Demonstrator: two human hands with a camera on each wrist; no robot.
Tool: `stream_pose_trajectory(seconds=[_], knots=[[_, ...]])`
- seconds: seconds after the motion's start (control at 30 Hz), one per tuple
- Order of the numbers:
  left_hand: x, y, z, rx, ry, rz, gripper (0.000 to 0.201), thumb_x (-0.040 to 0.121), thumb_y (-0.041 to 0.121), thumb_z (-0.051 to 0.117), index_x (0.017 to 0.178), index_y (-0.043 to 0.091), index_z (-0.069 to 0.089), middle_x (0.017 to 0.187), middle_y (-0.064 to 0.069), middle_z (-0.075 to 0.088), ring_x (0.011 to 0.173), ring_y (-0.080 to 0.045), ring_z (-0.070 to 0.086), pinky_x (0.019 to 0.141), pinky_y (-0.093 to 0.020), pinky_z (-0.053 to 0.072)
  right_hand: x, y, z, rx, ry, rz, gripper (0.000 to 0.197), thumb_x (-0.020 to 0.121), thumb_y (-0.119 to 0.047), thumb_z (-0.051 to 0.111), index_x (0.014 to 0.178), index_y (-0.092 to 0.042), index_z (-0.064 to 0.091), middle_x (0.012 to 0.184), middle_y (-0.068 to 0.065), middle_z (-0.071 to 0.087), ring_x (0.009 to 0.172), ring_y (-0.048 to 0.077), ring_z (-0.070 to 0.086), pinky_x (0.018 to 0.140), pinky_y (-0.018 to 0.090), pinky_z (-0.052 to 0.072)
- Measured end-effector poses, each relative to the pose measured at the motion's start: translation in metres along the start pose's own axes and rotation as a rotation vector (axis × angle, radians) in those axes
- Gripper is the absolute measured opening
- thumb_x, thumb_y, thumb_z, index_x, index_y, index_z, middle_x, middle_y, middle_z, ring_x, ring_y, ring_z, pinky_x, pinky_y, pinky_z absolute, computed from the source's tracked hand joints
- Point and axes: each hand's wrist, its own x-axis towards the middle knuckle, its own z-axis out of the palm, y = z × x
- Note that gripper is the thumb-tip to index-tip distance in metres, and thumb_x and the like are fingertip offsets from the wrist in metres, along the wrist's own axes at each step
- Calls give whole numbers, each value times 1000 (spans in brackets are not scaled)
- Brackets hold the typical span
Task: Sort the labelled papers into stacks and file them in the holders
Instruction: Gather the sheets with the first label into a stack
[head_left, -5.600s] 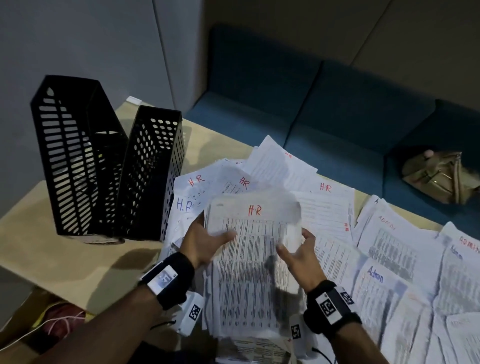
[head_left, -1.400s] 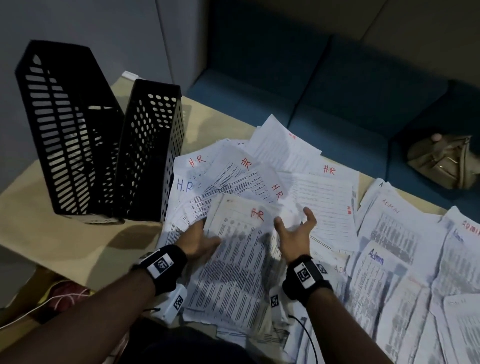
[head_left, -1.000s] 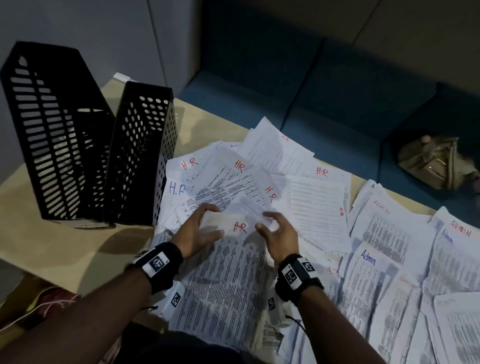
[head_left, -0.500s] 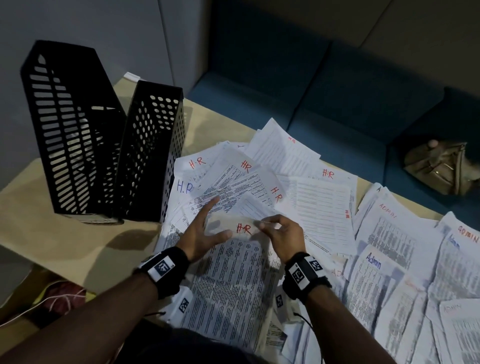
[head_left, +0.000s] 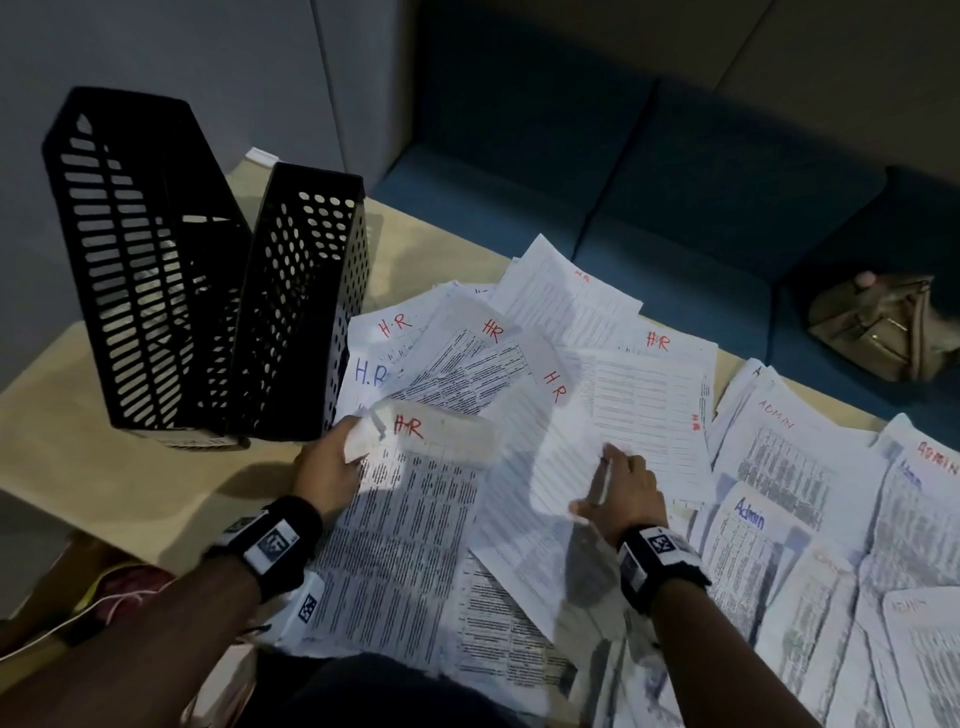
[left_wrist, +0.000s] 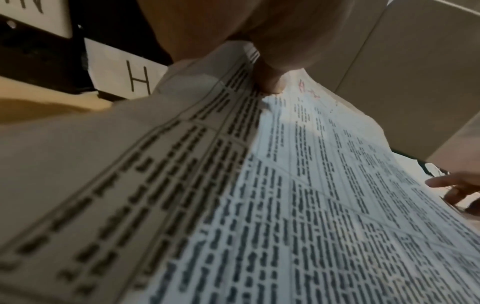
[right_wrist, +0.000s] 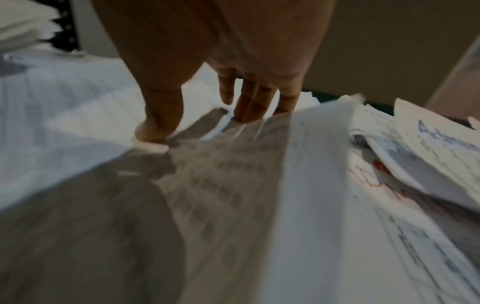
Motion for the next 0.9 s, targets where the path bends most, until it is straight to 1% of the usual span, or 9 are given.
stream_pose_trajectory(seconds=[0.07, 0.17, 0.23, 0.3, 0.4, 0.5, 0.6, 0.73, 0.9], knots=[[-4, 1, 0, -23, 18, -12, 42, 83, -16, 53, 116, 8, 60, 93, -9, 66, 89, -23, 60, 76, -24, 41, 7, 4, -5, -6, -16, 29, 73, 74, -38, 76, 134, -20, 38, 128, 9, 52, 115, 30, 52, 95, 42, 45], [-6, 1, 1, -24, 26, -15, 40, 82, -15, 51, 113, 10, 61, 91, -9, 66, 87, -26, 62, 74, -26, 42, 16, 13, -17, 127, -50, 51, 19, 87, -23, 58, 106, -24, 56, 103, 6, 66, 98, 29, 62, 81, 33, 49], [-7, 2, 0, -13, 17, -13, 41, 83, -13, 51, 111, 14, 60, 89, -9, 67, 84, -29, 63, 72, -28, 46, 19, 19, -28, 202, -25, 55, 5, 88, -18, 57, 89, -23, 58, 92, 6, 66, 88, 27, 61, 73, 29, 47], [-8, 3, -1, -7, 1, 4, 43, 82, -12, 50, 113, 17, 58, 85, -9, 66, 80, -30, 62, 68, -29, 47, 21, 25, -37, 271, 16, 52, 6, 87, -20, 62, 92, -18, 59, 93, 7, 64, 86, 25, 59, 73, 28, 44], [-10, 5, 1, 13, -7, 27, 47, 80, -12, 47, 115, 19, 56, 86, -12, 64, 78, -31, 61, 68, -33, 50, 13, 19, -38, 468, -111, 40, 48, 83, -35, 70, 121, -13, 50, 106, 4, 59, 98, 23, 60, 84, 31, 46], [-9, 3, 7, -7, -16, -32, 42, 85, -9, 47, 115, 20, 55, 93, -12, 65, 85, -30, 61, 75, -33, 50, 1, 0, -25, 360, -241, 32, 78, 78, -27, 76, 141, -14, 32, 121, 5, 56, 110, 24, 56, 95, 35, 45], [-9, 3, 11, -48, -15, -61, 41, 87, -9, 46, 116, 18, 56, 92, -10, 63, 86, -28, 61, 75, -27, 44, 2, -10, -20, 215, -172, 22, 64, 84, -24, 68, 139, -17, 35, 114, 11, 63, 103, 29, 60, 89, 38, 49], [-6, 3, 8, -29, -23, -51, 36, 89, -6, 51, 118, 14, 57, 95, -11, 65, 88, -27, 60, 76, -27, 44, 7, 4, -50, 378, -6, 79, 40, 90, -24, 63, 125, -5, 56, 113, 16, 67, 102, 32, 63, 81, 26, 45], [4, 9, 8, -42, -2, -59, 22, 95, 8, 52, 116, 12, 57, 96, -12, 64, 92, -31, 59, 75, -31, 43, 4, 42, -69, 547, 131, 221, 32, 91, -22, 57, 115, -2, 55, 95, 15, 65, 84, 31, 61, 74, 35, 52]])
